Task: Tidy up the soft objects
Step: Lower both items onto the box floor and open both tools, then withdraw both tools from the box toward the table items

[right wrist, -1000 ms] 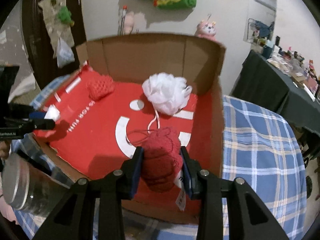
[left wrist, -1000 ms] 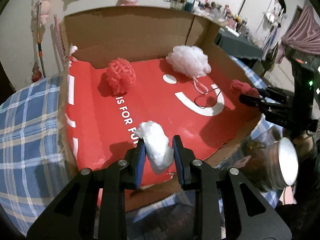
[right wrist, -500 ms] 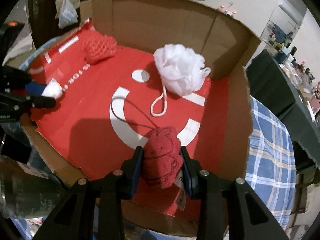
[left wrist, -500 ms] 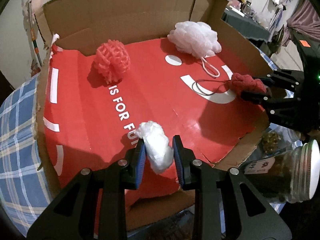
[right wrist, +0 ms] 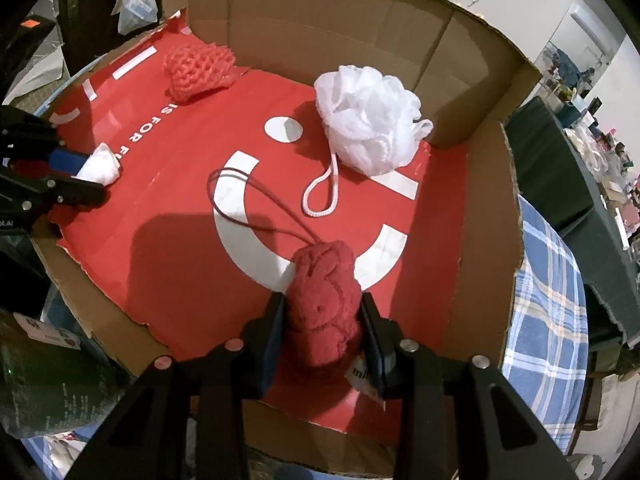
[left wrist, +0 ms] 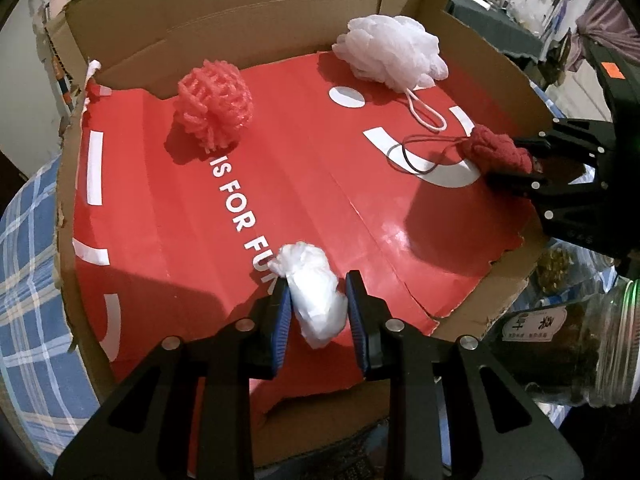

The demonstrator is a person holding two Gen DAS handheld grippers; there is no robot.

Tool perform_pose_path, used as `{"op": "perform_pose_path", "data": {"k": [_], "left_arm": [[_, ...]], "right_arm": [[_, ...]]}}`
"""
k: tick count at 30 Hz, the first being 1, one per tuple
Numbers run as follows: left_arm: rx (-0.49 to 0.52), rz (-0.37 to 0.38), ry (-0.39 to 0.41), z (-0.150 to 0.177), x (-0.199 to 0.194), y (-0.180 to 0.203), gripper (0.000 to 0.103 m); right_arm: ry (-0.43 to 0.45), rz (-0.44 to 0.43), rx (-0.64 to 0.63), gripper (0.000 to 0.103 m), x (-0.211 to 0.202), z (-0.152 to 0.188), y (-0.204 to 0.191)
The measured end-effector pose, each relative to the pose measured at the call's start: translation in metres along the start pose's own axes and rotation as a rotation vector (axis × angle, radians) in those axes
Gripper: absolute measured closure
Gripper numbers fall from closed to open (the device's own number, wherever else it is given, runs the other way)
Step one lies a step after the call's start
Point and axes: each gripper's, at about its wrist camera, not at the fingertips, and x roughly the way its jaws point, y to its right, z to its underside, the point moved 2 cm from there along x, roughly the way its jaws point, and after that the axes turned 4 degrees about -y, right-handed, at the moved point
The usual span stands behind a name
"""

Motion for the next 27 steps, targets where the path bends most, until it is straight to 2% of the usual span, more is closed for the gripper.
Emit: {"op": "perform_pose_path", "data": {"k": [7,10,13,21,25,27], "left_arm": [[0.011,0.014,-0.003,-0.001,0.001,0.005,0.076],[0.009,0.042,-0.010,-0.002,0.001,0.007,0.071],[0.012,0.037,0.012,-0.001,-0.002,0.009,0.036],[-0.006,0.050,0.066,-0.001,-0.023,0.007,0.035],[-0.016,0.055,0.100,0.005,-0.038,0.011,0.035],[-0.017,0.064,0.126,0.010,-0.047,0.015,0.035]], "right_arm": [[-0.002,-0.005,-0.002,0.064,0.001,-0.001,-0.001],[-0.002,-0.010,-0.002,0.064,0.002,-0.002,0.000],[-0.005,-0.012,-0.007,0.063,0.001,-0.002,-0.001],[0.010,-0.043,0.006,0.054,-0.008,-0.003,-0.003],[0.050,-0.034,0.018,0.039,-0.028,-0.001,-0.003],[0.071,-0.028,0.032,0.038,-0.041,0.003,-0.001]]}}
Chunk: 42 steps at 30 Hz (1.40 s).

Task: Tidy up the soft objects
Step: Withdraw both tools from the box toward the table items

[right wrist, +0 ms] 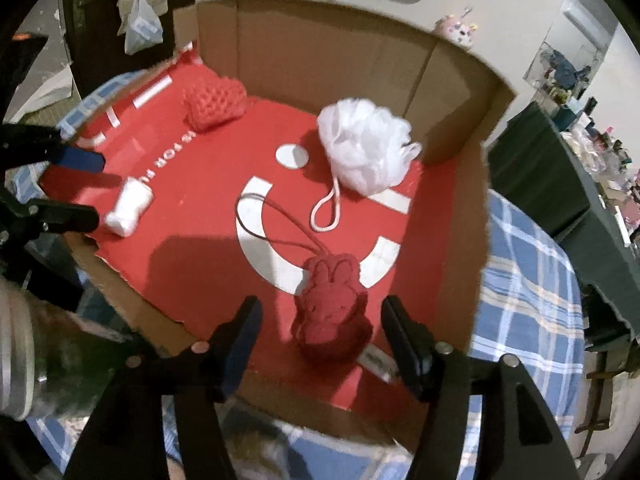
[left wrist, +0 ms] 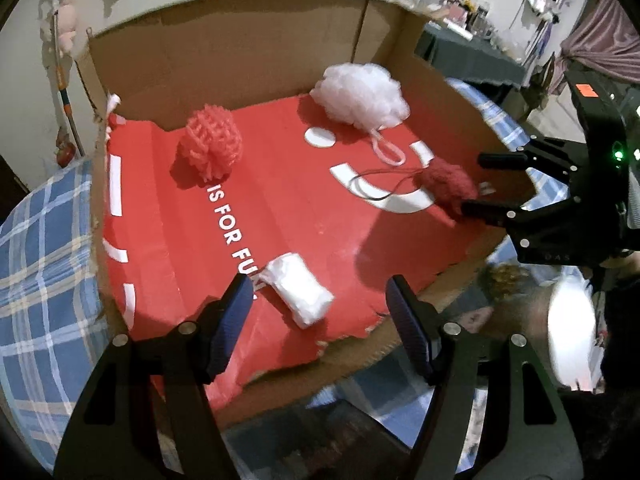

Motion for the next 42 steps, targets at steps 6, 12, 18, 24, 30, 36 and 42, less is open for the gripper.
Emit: {"op": "perform_pose_path", "data": {"k": [6,12,18,24,30,36,42], "left_arm": [[0.007,-0.015,0.132,0.018,-0.046,0.023,0.028],[-0.005,-0.005,0.267,0.043,-0.092,0.046,0.021],[-0.003,-0.024,0.390,0.075,-0.126,0.073,0.017],[-0.014,-0.059,0.521,0.113,-0.151,0.098,0.008],[-0.021,-0.065,0.593,0.144,-0.160,0.122,0.004],[-0.019,-0.109,0.632,0.172,-0.155,0.139,0.004],[-0.047,-0.098,0.605,0.190,-0.141,0.139,0.004]], "right_arm": [[0.090,0.010,0.050,0.024,-0.045,0.009,0.006],[0.191,0.028,0.070,0.016,-0.093,0.030,-0.005],[0.300,0.055,0.060,0.006,-0.143,0.058,-0.030],[0.416,0.071,0.075,0.000,-0.182,0.093,-0.053],[0.504,0.080,0.124,0.000,-0.202,0.128,-0.071],[0.550,0.099,0.178,0.000,-0.204,0.160,-0.085],[0.555,0.089,0.232,0.000,-0.193,0.184,-0.091]]}}
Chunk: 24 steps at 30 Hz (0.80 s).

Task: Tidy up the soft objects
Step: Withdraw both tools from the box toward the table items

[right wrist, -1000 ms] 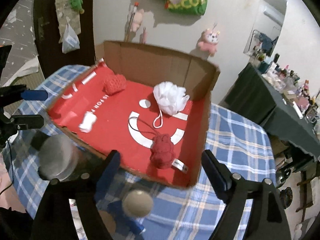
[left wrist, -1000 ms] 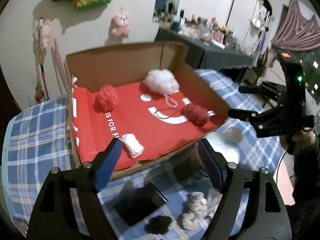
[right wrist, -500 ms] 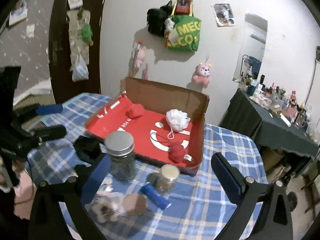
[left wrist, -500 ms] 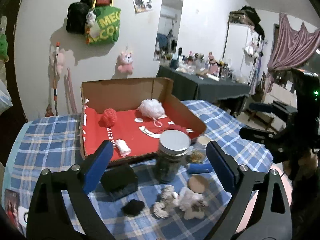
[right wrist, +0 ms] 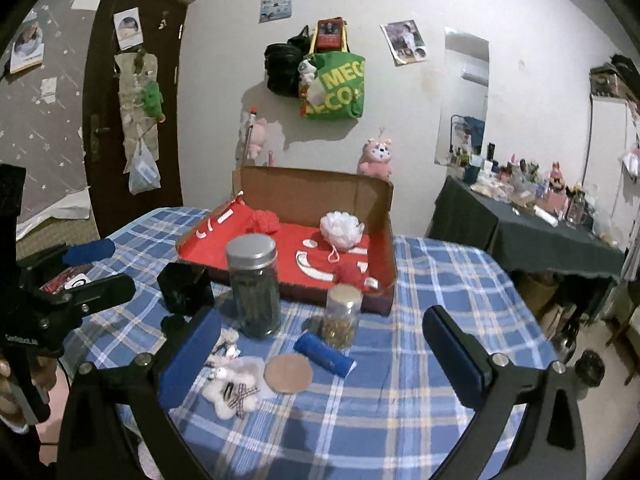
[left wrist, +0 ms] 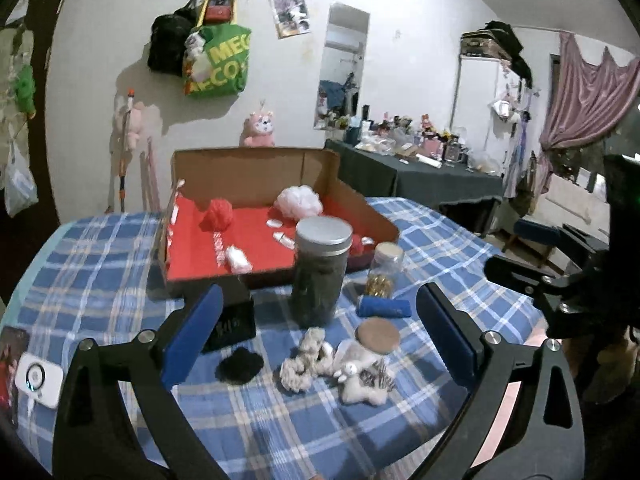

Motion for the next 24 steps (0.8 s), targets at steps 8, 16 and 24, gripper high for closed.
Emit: {"op": "perform_pose_path", "data": {"k": [8,16,24], "left_arm": [[-0.038,-0.035,-0.050,0.030,0.017,-0.008,0.004],[-0.075,-0.042,-0.140,0.063,0.047,-0.017,0.004],[-0.106,-0.050,-0.200,0.076,0.066,-0.031,0.004]], "right_arm": [[0.004,0.036,0.005,0.000,0.007,0.033,-0.010],[-0.064,0.013,0.073,0.000,0.041,0.066,-0.003],[-0.124,-0.005,0.087,0.000,0.069,0.080,-0.001]]}}
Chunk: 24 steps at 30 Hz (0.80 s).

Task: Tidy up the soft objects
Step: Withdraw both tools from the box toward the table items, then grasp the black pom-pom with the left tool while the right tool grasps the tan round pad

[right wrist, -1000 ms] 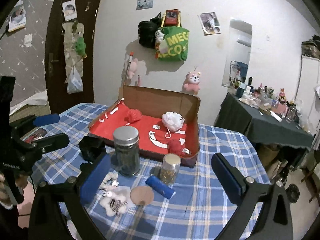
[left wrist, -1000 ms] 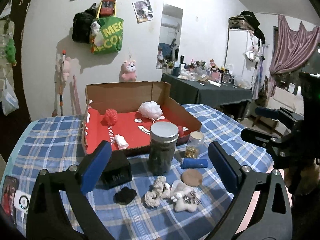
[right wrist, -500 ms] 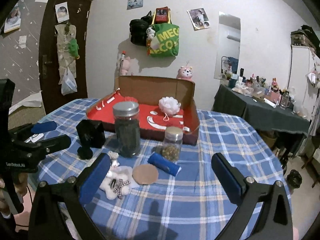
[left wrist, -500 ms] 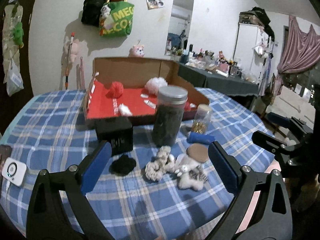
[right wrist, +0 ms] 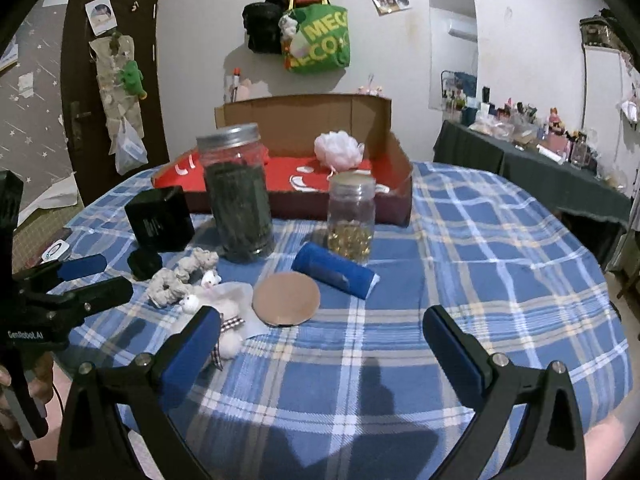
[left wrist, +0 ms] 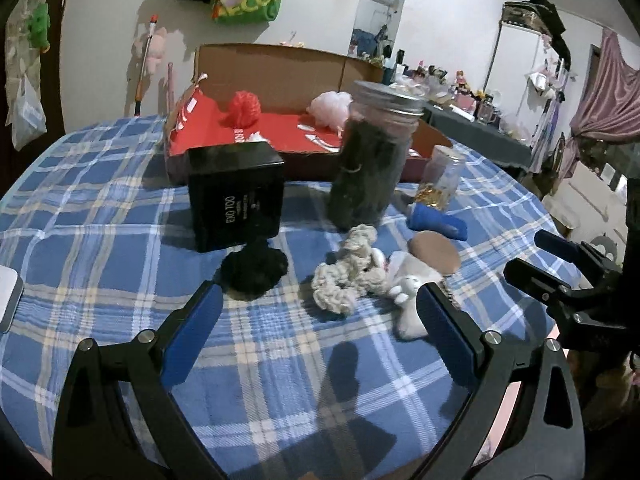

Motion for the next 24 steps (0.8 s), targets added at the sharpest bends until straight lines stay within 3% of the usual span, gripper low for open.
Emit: {"op": "perform_pose_path", "data": {"k": [5,9,13,18,20,21,23,24], "left_arm": [[0.016,-0.055,-0.029,-0.006,0.010,-0.009,0.004],[0.013,-0.054,-0.069,-0.013,0.022,-0.019,0.004],[0.023,-0.073,-0.098,-0.017,0.032,-0.027,0.007],[0.015,-0.054,-0.142,-0.020,0.044,-0.034,0.027],[0.017,-0.024,-0.151,-0.020,0.047,-0.034,0.047],[0.018,-0.015,-0.152,-0.020,0.047,-0.034,0.053],[0.027,0.001,-0.157,-0.019,0.047,-0.032,0.071],[0.026,0.013,-0.156,-0.019,0.046,-0.030,0.071]], "right_arm": [[-0.036,-0.018,-0.006,0.000,0.019,-0.004,-0.001],[-0.082,-0.028,-0.017,0.001,0.040,-0.008,-0.004],[-0.122,-0.026,-0.025,0.008,0.057,-0.011,-0.006],[-0.172,-0.034,-0.034,0.015,0.075,-0.015,-0.009],[-0.184,-0.043,-0.041,0.019,0.079,-0.014,-0.012],[-0.187,-0.048,-0.048,0.024,0.079,-0.014,-0.013],[-0.188,-0.068,-0.061,0.052,0.080,-0.013,-0.017],[-0.184,-0.075,-0.072,0.052,0.078,-0.012,-0.018]]}}
